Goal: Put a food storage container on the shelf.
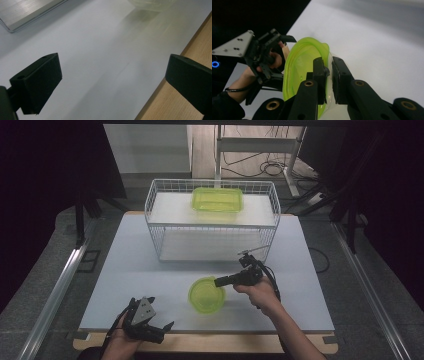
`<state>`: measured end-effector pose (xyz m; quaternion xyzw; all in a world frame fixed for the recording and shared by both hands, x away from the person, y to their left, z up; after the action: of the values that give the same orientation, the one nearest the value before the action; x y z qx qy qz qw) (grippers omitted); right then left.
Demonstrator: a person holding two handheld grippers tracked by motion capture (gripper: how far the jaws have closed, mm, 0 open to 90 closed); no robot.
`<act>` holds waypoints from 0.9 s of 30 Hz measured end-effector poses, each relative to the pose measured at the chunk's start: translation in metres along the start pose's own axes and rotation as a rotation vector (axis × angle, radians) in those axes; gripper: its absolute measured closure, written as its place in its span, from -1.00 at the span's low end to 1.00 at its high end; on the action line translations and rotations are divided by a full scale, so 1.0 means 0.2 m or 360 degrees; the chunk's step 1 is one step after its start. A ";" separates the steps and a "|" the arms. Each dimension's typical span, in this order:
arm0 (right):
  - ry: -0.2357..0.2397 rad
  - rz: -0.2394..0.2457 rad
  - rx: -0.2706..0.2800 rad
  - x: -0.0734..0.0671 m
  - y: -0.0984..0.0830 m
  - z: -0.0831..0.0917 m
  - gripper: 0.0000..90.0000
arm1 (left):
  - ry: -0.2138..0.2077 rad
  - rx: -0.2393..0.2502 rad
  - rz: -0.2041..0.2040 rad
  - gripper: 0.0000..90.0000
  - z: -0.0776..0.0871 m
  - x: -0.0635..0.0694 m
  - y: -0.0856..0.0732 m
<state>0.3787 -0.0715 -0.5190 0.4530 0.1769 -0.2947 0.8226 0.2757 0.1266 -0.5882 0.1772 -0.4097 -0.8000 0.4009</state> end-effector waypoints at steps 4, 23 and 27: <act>-0.0013 0.0020 0.0055 -0.02 0.03 0.05 0.82 | 0.0000 -0.0007 -0.0005 -0.99 0.00 0.00 0.00; -0.0044 0.0047 0.0248 -0.08 0.22 0.26 0.82 | 0.0001 -0.0025 -0.0020 -0.99 -0.01 0.00 -0.01; -0.0055 0.0064 0.0281 -0.10 0.27 0.31 0.82 | 0.0002 -0.0019 -0.0011 -0.99 -0.01 0.00 -0.01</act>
<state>0.3991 -0.0944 -0.4411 0.5220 0.1269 -0.3006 0.7881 0.2756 0.1259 -0.5904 0.1767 -0.4042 -0.8037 0.3994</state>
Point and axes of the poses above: each handheld gripper's, and its own axes: z roughly backward along the jaws, y roughly out of its top, x roughly to its right, the point moved 10 cm from there along -z, roughly forward along the jaws, and after that the axes turned 9 degrees about z, right-handed, at the moved point
